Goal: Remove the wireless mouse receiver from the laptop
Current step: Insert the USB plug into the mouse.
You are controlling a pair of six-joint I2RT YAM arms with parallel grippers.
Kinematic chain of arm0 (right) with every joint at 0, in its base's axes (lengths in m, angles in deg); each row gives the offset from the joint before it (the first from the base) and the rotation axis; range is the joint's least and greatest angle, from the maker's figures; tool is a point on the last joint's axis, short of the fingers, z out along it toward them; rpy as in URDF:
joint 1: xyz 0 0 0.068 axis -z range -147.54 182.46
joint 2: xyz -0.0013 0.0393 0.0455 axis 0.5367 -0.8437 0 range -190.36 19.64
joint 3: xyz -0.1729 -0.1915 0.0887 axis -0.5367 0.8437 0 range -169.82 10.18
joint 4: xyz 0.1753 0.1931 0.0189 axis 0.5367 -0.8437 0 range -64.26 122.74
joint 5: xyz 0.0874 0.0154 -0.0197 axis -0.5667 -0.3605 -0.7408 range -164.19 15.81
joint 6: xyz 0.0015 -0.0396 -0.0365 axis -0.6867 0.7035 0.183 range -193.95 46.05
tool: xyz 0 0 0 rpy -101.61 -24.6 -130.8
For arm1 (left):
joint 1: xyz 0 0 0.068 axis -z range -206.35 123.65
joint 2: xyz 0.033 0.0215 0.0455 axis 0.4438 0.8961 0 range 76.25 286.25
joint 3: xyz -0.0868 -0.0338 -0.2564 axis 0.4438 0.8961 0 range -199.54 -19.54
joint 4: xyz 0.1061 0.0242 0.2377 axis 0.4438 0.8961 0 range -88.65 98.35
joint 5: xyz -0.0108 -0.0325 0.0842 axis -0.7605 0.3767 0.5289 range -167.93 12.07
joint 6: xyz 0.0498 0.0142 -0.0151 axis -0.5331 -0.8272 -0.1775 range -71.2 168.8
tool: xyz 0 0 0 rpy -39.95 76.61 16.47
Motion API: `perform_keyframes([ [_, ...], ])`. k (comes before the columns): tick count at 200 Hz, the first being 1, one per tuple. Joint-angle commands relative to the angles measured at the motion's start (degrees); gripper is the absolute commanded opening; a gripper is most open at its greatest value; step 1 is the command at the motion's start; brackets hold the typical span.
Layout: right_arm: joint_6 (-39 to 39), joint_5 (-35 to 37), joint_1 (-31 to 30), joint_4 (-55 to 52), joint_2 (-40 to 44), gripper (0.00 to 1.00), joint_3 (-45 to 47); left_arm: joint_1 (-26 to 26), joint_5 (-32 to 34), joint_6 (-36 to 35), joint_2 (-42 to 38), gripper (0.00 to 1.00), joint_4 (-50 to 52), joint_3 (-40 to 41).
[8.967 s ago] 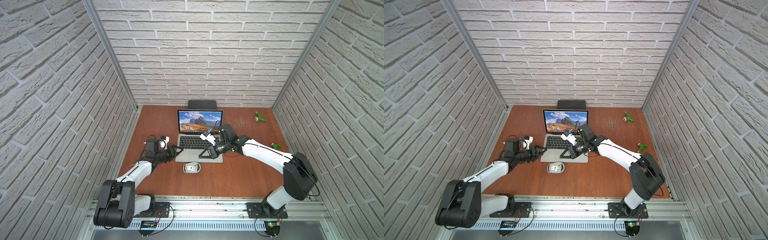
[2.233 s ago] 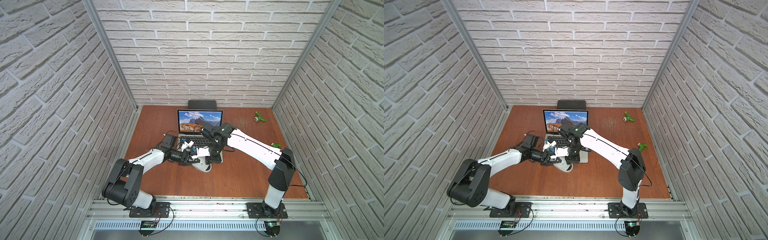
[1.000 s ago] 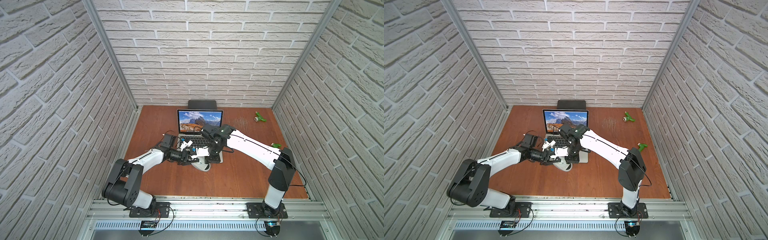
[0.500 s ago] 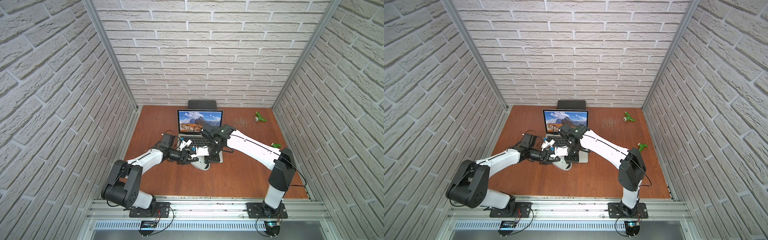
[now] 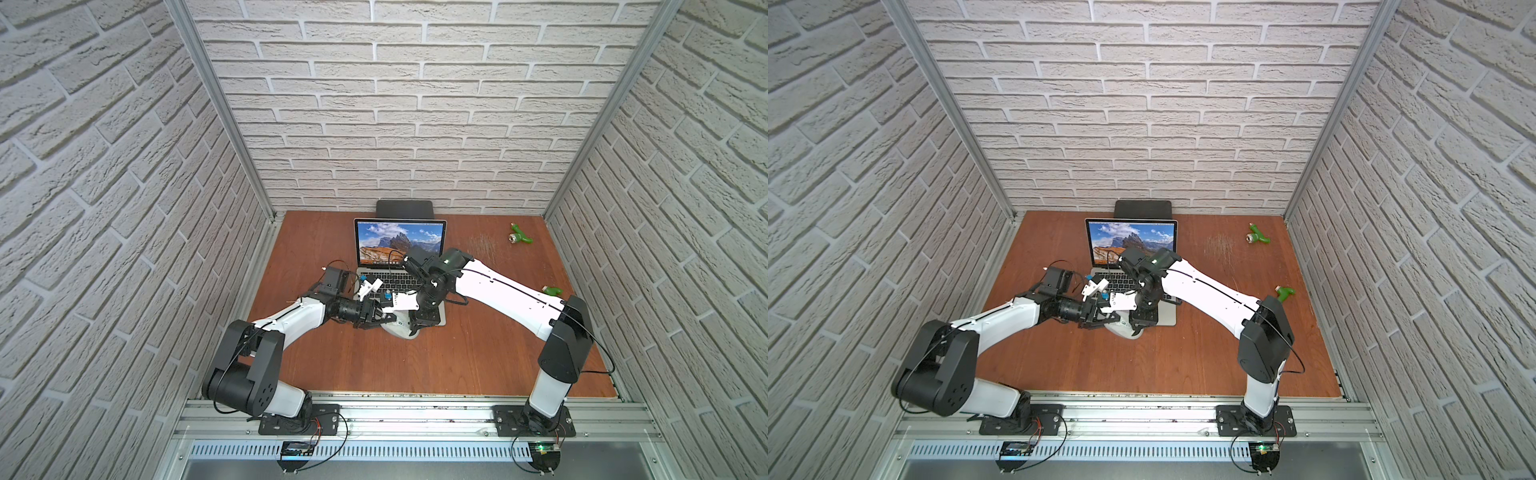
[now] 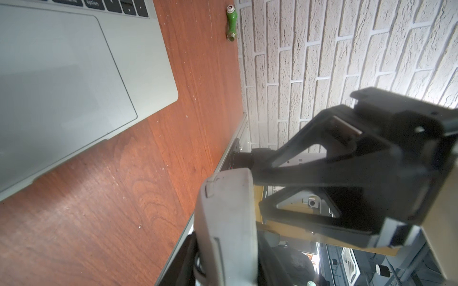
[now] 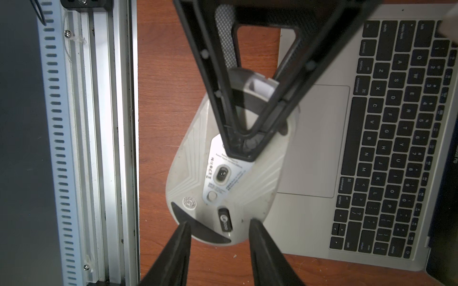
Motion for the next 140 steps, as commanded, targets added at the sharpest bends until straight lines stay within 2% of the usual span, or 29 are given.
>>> perform_keyframes([
  [1,-0.44,-0.65,0.8,1.61,2.34,0.47,0.39,0.1,-6.05,-0.68,-2.36,0.0,-2.48,-0.62],
  [40,-0.59,-1.14,1.65,1.27,2.83,0.49,-0.07,-0.02,-6.04,-0.71,-2.64,0.0,-2.57,-0.77],
  [80,-1.15,-7.24,3.38,2.76,6.11,0.52,-0.41,-0.09,-6.03,-0.73,-2.73,0.0,-2.54,-0.79],
  [140,-2.12,-10.76,5.56,1.8,8.93,0.55,-0.61,-0.35,-6.06,-0.68,-2.56,0.0,-2.58,-0.71],
])
